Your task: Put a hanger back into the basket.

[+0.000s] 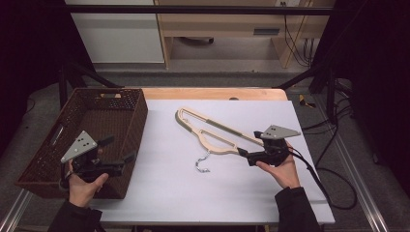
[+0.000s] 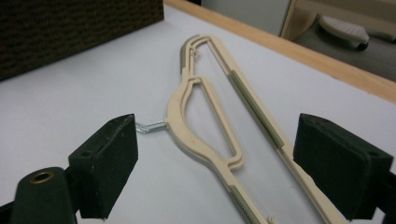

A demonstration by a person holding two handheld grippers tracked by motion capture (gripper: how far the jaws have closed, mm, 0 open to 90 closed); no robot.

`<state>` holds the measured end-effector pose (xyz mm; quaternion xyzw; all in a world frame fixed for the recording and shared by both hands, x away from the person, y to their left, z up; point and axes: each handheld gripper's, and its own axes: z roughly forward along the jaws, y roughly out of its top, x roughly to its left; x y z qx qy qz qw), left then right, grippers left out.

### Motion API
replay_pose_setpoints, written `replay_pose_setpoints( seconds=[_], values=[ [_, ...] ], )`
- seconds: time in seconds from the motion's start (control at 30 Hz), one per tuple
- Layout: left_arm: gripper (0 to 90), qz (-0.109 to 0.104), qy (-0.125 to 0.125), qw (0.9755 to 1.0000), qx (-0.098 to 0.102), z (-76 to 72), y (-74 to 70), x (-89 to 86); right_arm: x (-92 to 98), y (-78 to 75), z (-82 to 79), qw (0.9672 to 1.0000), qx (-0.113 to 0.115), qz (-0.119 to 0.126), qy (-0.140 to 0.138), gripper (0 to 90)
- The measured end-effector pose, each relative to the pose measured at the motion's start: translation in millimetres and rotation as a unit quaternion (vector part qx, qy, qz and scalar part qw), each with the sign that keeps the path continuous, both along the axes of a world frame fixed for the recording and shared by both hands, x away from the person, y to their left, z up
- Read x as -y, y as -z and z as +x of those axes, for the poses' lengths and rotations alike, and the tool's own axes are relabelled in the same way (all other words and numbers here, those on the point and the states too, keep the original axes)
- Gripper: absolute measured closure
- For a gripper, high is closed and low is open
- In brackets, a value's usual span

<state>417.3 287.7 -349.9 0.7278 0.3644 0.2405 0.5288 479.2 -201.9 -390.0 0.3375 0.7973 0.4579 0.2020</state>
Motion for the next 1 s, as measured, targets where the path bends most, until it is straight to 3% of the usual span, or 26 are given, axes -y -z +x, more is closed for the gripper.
replay_pose_setpoints(
  seconds=[0.37, 0.63, 0.77, 0.9, 1.0],
  values=[
    [4.3, 0.005, 0.002, 1.0000, -0.001, 0.2, 0.5, 2.9, -5.8, 39.2, 35.0, 0.9968, -0.056, -0.057, 0.001, 27.1],
    [4.3, 0.010, 0.008, 0.9999, -0.004, 0.9, 2.4, 7.1, 5.2, 67.1, 49.3, 0.9903, -0.112, -0.082, 0.010, 38.7],
    [4.3, 0.014, 0.012, 0.9998, -0.005, 0.9, 3.2, 9.8, 8.6, 75.4, 53.2, 0.9878, -0.116, -0.104, 0.003, 45.2],
    [4.4, 0.013, 0.012, 0.9998, -0.005, 1.2, 3.6, 9.8, 6.5, 81.8, 55.9, 0.9851, -0.131, -0.111, -0.002, 51.2],
    [4.5, 0.013, 0.012, 0.9998, -0.007, 1.5, 4.3, 10.3, 7.7, 82.1, 57.2, 0.9854, -0.127, -0.113, -0.011, 54.7]
  ],
)
